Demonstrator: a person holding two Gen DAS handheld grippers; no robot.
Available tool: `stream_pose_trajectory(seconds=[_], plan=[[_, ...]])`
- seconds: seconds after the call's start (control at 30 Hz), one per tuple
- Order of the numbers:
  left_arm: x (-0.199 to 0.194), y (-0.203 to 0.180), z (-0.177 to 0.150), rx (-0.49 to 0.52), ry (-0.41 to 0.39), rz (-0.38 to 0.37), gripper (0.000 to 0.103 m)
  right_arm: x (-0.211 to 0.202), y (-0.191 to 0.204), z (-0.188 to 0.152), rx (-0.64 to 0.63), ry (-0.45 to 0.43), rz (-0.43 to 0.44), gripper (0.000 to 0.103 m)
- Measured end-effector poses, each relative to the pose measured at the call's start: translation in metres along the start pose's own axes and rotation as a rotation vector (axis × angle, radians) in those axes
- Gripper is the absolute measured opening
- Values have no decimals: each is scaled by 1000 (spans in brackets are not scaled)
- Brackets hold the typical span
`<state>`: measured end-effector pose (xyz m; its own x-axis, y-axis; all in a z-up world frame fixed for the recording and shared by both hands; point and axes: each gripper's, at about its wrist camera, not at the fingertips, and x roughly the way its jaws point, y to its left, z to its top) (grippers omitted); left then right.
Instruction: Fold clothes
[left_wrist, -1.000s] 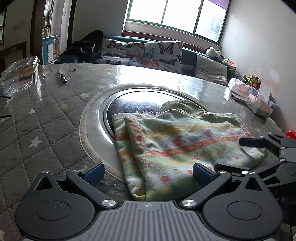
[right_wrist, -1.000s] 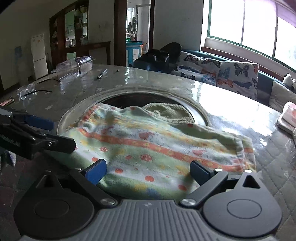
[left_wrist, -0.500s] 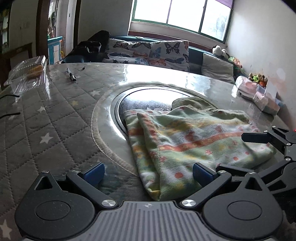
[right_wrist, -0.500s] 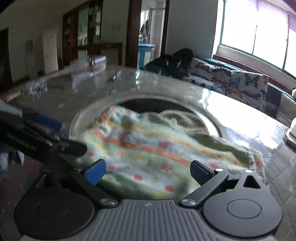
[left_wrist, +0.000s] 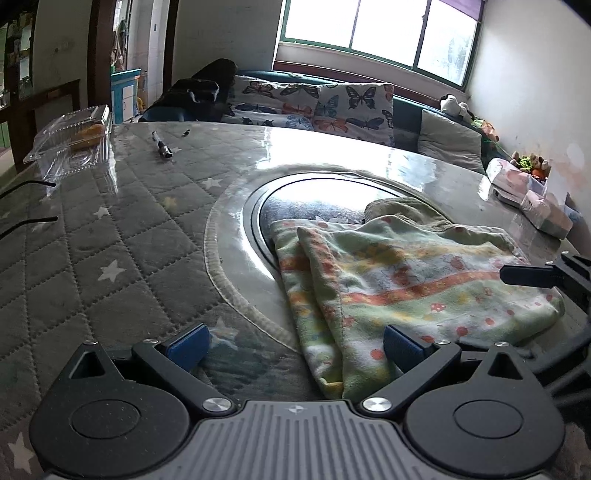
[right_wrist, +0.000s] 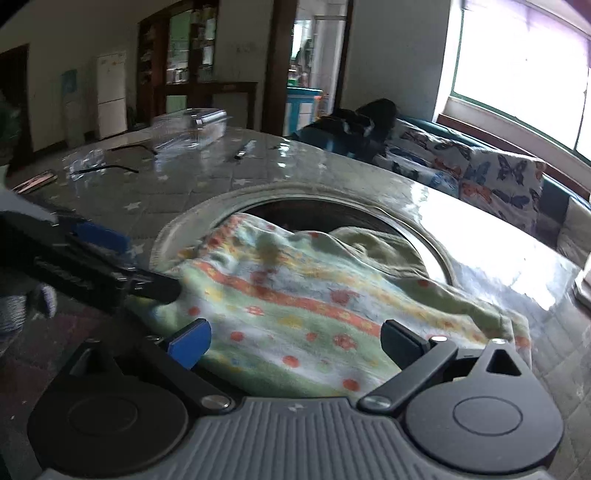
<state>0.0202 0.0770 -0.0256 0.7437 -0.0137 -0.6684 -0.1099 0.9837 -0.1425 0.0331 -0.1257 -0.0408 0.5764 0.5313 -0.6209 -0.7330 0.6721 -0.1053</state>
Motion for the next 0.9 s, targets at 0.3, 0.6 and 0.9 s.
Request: stream_pose_trajectory(seconds=[0.3,0.6,0.9], plan=[[-9,24,5,-107,-1,-2,87,1,46,6,-191,9,109,80],[-12,44,13,-237,12,-94,80,5,91,10,-409,-5,139,54],[-4,51,22,-400,53,-217,82,6,81,23,-271,7,207,17]])
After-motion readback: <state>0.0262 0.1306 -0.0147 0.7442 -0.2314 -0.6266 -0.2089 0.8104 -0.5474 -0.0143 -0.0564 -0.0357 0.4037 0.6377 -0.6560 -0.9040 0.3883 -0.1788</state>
